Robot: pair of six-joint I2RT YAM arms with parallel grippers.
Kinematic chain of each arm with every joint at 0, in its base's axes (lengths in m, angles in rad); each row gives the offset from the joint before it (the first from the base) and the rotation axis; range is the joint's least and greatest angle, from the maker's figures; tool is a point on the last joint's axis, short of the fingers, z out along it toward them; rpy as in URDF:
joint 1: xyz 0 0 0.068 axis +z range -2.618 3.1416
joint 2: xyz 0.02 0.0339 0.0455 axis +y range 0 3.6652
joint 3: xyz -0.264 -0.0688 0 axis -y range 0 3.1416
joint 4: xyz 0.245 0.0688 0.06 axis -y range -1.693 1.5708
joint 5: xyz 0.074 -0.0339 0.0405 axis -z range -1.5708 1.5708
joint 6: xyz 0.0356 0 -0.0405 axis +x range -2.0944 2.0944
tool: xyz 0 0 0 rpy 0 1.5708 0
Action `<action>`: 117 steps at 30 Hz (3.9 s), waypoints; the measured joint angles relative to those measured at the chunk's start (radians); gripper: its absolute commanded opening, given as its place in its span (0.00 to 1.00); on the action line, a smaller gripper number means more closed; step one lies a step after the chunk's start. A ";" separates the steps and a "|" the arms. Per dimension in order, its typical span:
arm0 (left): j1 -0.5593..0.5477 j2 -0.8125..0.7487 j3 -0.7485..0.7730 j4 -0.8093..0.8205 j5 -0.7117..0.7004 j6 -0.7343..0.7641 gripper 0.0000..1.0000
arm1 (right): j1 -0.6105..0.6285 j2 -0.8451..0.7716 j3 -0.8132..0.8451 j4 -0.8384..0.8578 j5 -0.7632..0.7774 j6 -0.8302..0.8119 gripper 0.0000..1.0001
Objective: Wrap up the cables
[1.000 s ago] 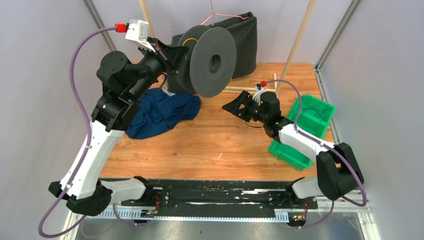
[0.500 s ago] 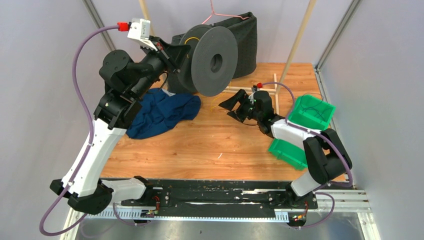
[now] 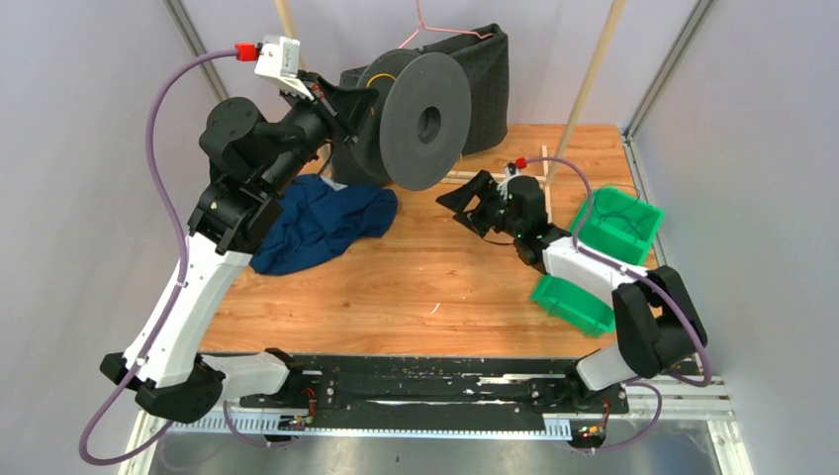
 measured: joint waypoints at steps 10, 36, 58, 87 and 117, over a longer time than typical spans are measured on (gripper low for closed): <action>0.000 0.000 -0.008 0.021 0.000 -0.022 0.00 | 0.000 -0.038 0.045 -0.036 0.018 -0.046 0.84; -0.008 -0.002 -0.024 0.052 0.001 -0.044 0.00 | 0.040 0.049 0.080 -0.045 0.020 -0.041 0.71; -0.016 -0.053 -0.117 0.020 -0.328 -0.079 0.00 | 0.064 -0.044 0.084 -0.329 0.081 -0.192 0.01; -0.138 0.168 -0.248 -0.133 -0.735 0.085 0.00 | 0.284 -0.088 1.036 -0.853 0.029 -0.784 0.01; -0.209 0.040 -0.358 -0.333 0.011 0.418 0.00 | -0.212 0.099 0.866 -0.784 -0.145 -0.647 0.01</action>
